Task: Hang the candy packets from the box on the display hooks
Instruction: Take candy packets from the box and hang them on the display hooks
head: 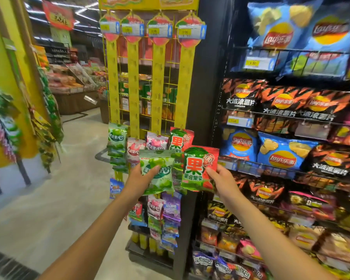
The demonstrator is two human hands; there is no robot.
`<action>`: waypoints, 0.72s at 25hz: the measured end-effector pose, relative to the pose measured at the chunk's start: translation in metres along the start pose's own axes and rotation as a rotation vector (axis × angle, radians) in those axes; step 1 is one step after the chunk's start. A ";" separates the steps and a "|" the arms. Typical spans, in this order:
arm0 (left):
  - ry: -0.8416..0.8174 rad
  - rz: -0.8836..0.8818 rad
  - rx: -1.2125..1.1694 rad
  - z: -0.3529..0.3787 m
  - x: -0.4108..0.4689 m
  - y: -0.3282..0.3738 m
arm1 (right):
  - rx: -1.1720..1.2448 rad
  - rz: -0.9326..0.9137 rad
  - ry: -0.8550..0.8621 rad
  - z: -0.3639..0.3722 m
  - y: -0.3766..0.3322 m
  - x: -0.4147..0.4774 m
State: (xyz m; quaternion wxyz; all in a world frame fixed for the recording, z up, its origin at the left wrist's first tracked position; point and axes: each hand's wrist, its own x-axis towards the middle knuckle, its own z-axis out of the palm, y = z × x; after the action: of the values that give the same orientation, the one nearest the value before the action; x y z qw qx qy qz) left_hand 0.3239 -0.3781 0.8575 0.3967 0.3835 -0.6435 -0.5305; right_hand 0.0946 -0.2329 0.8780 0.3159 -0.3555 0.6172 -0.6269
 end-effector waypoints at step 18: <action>-0.294 0.084 -0.004 -0.082 0.176 -0.029 | -0.103 -0.166 0.467 0.118 -0.073 0.159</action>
State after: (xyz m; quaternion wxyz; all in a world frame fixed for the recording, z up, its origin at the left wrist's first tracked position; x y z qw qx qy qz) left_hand 0.3324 -0.5746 0.8574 0.3208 0.2738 -0.7089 -0.5653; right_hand 0.1097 -0.4275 0.9576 0.0937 -0.2659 0.6733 -0.6835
